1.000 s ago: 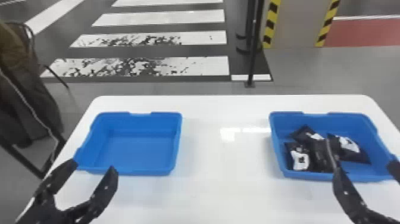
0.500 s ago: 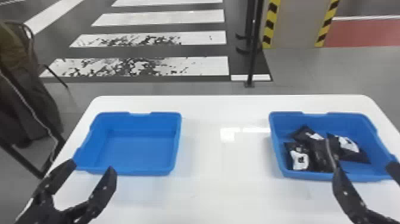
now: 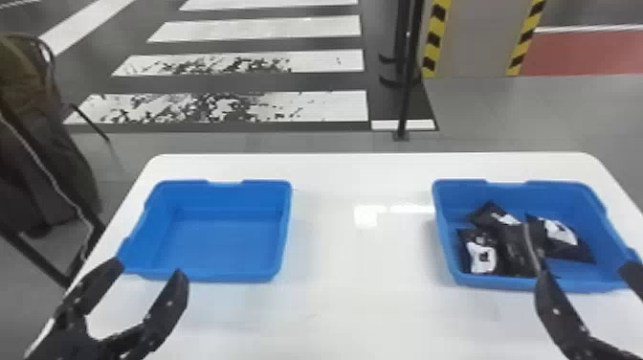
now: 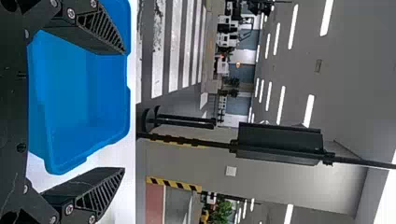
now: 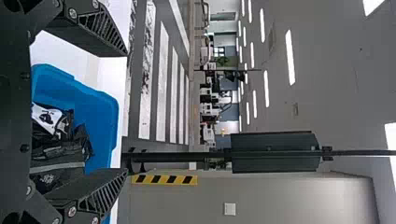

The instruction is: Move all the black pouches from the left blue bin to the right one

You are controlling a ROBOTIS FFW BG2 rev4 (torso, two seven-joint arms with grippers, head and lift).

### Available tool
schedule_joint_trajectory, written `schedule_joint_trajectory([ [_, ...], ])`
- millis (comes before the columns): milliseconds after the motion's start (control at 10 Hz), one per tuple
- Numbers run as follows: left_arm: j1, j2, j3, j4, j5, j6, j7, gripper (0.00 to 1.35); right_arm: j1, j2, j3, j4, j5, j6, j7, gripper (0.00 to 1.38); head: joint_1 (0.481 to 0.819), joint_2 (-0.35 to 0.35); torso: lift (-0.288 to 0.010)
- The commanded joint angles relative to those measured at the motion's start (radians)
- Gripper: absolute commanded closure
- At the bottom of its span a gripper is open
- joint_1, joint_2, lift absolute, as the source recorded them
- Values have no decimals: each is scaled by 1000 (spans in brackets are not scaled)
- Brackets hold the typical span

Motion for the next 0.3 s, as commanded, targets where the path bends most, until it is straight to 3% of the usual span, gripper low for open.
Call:
schedule_joint_trajectory([
  [0, 1, -4, 2, 0, 0, 1, 0, 159, 0, 1, 0, -1, -1, 5, 0, 147, 695, 89, -140],
  [200, 3, -4, 6, 0, 2, 9, 0, 159, 0, 1, 0, 4, -9, 5, 0, 147, 695, 90, -140],
])
